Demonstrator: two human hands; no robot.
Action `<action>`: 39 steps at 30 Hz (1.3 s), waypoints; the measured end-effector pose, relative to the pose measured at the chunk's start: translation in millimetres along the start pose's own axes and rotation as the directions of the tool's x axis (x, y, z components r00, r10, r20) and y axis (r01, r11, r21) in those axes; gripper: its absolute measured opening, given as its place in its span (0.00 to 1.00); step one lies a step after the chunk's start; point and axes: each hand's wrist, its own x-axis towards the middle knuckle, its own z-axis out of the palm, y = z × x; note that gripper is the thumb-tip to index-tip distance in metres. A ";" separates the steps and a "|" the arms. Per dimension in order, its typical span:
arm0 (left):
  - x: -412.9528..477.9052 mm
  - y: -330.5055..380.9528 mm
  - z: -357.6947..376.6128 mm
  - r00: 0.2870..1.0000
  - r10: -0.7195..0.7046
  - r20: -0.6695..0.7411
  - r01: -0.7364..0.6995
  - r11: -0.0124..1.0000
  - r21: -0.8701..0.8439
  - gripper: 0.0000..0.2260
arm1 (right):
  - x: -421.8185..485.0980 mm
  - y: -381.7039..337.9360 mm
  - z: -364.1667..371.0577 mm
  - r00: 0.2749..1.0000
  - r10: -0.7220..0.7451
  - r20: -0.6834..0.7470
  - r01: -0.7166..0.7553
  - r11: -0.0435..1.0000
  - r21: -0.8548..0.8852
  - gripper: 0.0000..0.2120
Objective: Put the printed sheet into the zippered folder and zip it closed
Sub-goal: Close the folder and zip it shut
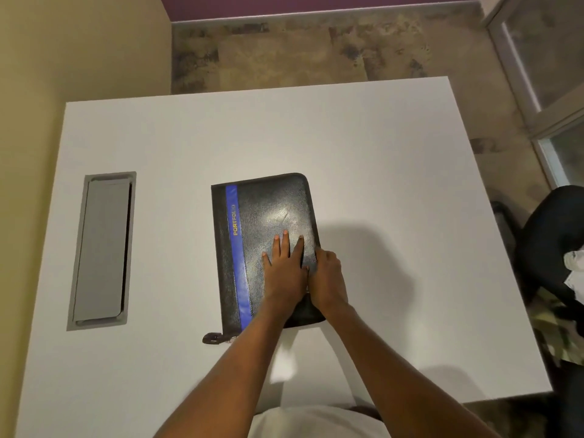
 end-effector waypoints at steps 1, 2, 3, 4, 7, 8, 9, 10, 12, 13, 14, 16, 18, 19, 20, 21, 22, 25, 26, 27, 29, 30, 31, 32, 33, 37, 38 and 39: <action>1.3 0.8 1.8 1.000 -0.007 0.004 0.007 1.000 0.006 0.31 | 0.1 3.5 2.3 1.000 -0.016 0.000 0.016 0.999 -0.037 0.19; 2.3 1.7 3.6 1.000 -0.013 0.007 0.013 1.000 0.014 0.31 | -0.4 7.2 4.3 1.000 -0.030 0.002 0.030 0.996 -0.080 0.19; 2.8 2.5 5.1 1.000 -0.018 0.009 0.018 1.000 0.020 0.31 | -1.6 11.0 6.4 0.999 -0.043 0.013 0.044 0.991 -0.125 0.19; 3.0 3.2 6.2 1.000 -0.022 0.010 0.022 1.000 0.022 0.31 | -2.9 14.7 8.0 0.998 -0.054 0.034 0.060 0.983 -0.173 0.21; -0.3 4.3 7.4 1.000 -0.016 -0.003 0.016 1.000 0.004 0.31 | -6.8 23.7 11.7 0.992 -0.067 0.102 0.092 0.958 -0.271 0.28; -2.6 3.5 7.0 1.000 -0.003 -0.011 0.003 1.000 -0.011 0.31 | -7.9 25.2 11.8 0.992 -0.064 0.111 0.093 0.955 -0.282 0.29; -5.4 2.0 6.2 1.000 0.009 -0.019 -0.010 1.000 -0.026 0.32 | -9.2 25.6 11.6 0.992 -0.063 0.109 0.092 0.954 -0.287 0.29; -9.0 -0.4 5.4 1.000 0.017 -0.024 -0.018 0.999 -0.033 0.32 | -11.2 25.7 11.3 0.993 -0.069 0.096 0.094 0.953 -0.288 0.30; -17.9 -7.3 3.5 1.000 0.005 -0.025 -0.006 1.000 -0.029 0.32 | -17.5 24.6 11.0 0.993 -0.104 0.057 0.116 0.949 -0.293 0.32; -23.6 -11.5 2.8 1.000 -0.012 -0.021 0.011 0.999 -0.036 0.33 | -21.8 23.4 11.6 0.991 -0.127 0.047 0.135 0.945 -0.299 0.35; -29.8 -15.7 2.3 0.999 -0.033 -0.016 0.032 0.998 -0.051 0.33 | -26.5 21.8 12.7 0.988 -0.149 0.043 0.155 0.940 -0.303 0.37; -44.6 -25.2 2.2 0.997 -0.071 -0.013 0.070 0.994 -0.079 0.33 | -37.3 16.4 16.4 0.982 -0.188 0.030 0.188 0.938 -0.291 0.39; -61.4 -37.0 2.6 0.995 -0.099 -0.033 0.097 0.993 -0.074 0.33 | -49.1 9.3 21.6 0.976 -0.217 0.010 0.212 0.940 -0.269 0.39; -70.2 -43.9 2.7 0.993 -0.112 -0.048 0.108 0.992 -0.070 0.33 | -55.9 6.1 25.4 0.973 -0.230 0.006 0.223 0.938 -0.265 0.38; -79.0 -51.3 2.8 0.990 -0.124 -0.064 0.119 0.990 -0.070 0.32 | -63.8 3.7 29.8 0.971 -0.240 0.006 0.233 0.936 -0.262 0.38; -87.9 -59.2 3.1 0.988 -0.135 -0.078 0.129 0.989 -0.077 0.32 | -72.1 1.7 34.9 0.968 -0.250 0.007 0.243 0.935 -0.258 0.37; -97.2 -67.9 3.8 0.985 -0.147 -0.088 0.139 0.986 -0.093 0.32 | -80.4 0.0 40.5 0.966 -0.260 0.009 0.253 0.933 -0.257 0.35; -124.1 -95.3 7.3 0.976 -0.199 -0.089 0.180 0.966 -0.187 0.31 | -104.0 -5.6 59.4 0.953 -0.301 0.037 0.300 0.917 -0.265 0.31; -132.5 -103.7 9.0 0.972 -0.217 -0.089 0.194 0.956 -0.218 0.31 | -110.8 -7.9 65.3 0.951 -0.307 0.045 0.308 0.917 -0.255 0.30; -140.3 -111.4 10.5 0.968 -0.233 -0.092 0.205 0.948 -0.243 0.31 | -117.1 -10.4 70.9 0.951 -0.304 0.051 0.307 0.922 -0.235 0.28; -154.0 -123.6 13.2 0.963 -0.247 -0.106 0.211 0.939 -0.272 0.30 | -129.0 -13.6 82.2 0.954 -0.295 0.063 0.301 0.934 -0.194 0.25; -159.8 -128.3 14.6 0.962 -0.247 -0.113 0.208 0.937 -0.282 0.30 | -134.4 -14.2 87.8 0.955 -0.290 0.067 0.298 0.938 -0.176 0.22; -165.5 -132.2 15.7 0.962 -0.248 -0.116 0.206 0.935 -0.289 0.29 | -139.5 -14.3 93.4 0.956 -0.286 0.073 0.294 0.941 -0.165 0.20; -170.4 -135.7 16.8 0.962 -0.248 -0.115 0.205 0.933 -0.297 0.29 | -143.4 -14.1 98.8 0.956 -0.283 0.082 0.293 0.942 -0.163 0.17; -174.8 -138.8 18.1 0.963 -0.247 -0.109 0.204 0.930 -0.304 0.28 | -146.9 -13.5 104.2 0.955 -0.282 0.092 0.294 0.941 -0.168 0.15; -185.9 -149.0 24.3 0.959 -0.274 -0.071 0.248 0.934 -0.257 0.20 | -154.7 -11.3 122.7 0.961 -0.253 0.113 0.270 0.948 -0.169 0.14; -187.8 -151.0 26.3 0.959 -0.277 -0.062 0.256 0.939 -0.231 0.20 | -155.7 -11.5 126.5 0.965 -0.235 0.114 0.251 0.954 -0.163 0.14; -189.3 -153.1 28.5 0.959 -0.278 -0.057 0.261 0.943 -0.205 0.20 | -156.5 -12.5 130.3 0.969 -0.216 0.119 0.232 0.962 -0.146 0.14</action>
